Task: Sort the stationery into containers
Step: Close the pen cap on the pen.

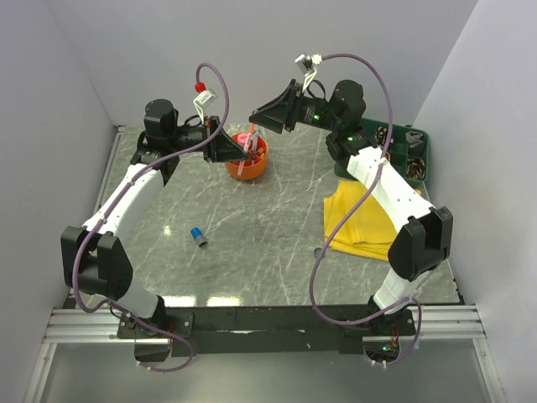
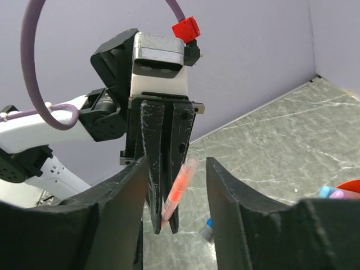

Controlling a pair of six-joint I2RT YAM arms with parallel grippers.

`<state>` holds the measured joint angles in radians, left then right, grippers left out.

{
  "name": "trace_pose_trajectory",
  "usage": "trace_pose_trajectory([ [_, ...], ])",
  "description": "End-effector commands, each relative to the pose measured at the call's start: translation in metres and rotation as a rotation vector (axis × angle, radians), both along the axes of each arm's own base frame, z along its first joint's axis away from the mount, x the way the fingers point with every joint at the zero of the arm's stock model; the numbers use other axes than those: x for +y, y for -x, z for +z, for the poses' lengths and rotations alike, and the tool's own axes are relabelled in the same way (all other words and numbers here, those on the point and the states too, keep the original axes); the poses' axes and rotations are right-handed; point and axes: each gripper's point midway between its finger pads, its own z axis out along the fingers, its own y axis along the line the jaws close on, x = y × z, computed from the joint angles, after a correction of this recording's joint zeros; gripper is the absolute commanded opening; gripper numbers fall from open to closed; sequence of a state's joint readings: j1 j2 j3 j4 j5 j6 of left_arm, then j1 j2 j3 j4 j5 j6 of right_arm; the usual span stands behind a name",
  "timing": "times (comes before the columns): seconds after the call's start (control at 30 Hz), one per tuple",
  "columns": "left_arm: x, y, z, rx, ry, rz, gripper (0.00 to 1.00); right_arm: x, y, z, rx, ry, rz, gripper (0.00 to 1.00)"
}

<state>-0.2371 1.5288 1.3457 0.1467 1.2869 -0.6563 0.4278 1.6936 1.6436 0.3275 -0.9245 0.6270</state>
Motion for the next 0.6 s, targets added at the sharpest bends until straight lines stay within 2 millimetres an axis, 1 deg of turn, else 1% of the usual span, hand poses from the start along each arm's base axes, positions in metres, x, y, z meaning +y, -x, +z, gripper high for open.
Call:
trace_pose_trajectory([
  [0.0,-0.001,0.007,0.012,-0.045,0.017,-0.028,0.01,0.003,0.001,0.010,-0.045,-0.010,0.006,0.50],
  [0.1,-0.001,0.006,0.012,-0.045,0.021,-0.030,0.01,0.005,0.002,0.008,-0.046,-0.007,0.011,0.45],
  [0.13,-0.001,0.006,0.013,-0.046,0.022,-0.030,0.01,0.004,0.002,0.008,-0.046,-0.007,0.010,0.42],
  [0.2,-0.001,0.006,0.013,-0.043,0.024,-0.032,0.01,0.005,0.002,0.007,-0.045,-0.005,0.014,0.40],
  [0.3,-0.001,0.005,0.012,-0.040,0.025,-0.032,0.01,0.007,0.003,0.006,-0.050,-0.004,0.022,0.32],
  [0.33,-0.001,0.005,0.013,-0.043,0.025,-0.030,0.01,0.008,0.004,0.006,-0.050,-0.003,0.027,0.26],
  [0.37,-0.001,0.006,0.013,-0.038,0.025,-0.032,0.01,0.009,0.004,0.004,-0.050,-0.002,0.031,0.22],
  [0.4,-0.001,0.005,0.012,-0.035,0.025,-0.030,0.01,0.009,0.004,0.003,-0.048,0.000,0.033,0.13],
  [0.47,-0.001,0.004,0.011,-0.029,0.026,-0.026,0.01,0.012,0.008,0.002,-0.048,0.001,0.045,0.03],
  [0.5,-0.002,0.004,0.011,-0.027,0.025,-0.024,0.01,0.013,0.009,-0.001,-0.040,0.003,0.048,0.00],
  [0.57,-0.002,0.000,0.008,-0.017,0.021,-0.016,0.01,0.018,0.014,-0.005,-0.030,0.008,0.065,0.00],
])
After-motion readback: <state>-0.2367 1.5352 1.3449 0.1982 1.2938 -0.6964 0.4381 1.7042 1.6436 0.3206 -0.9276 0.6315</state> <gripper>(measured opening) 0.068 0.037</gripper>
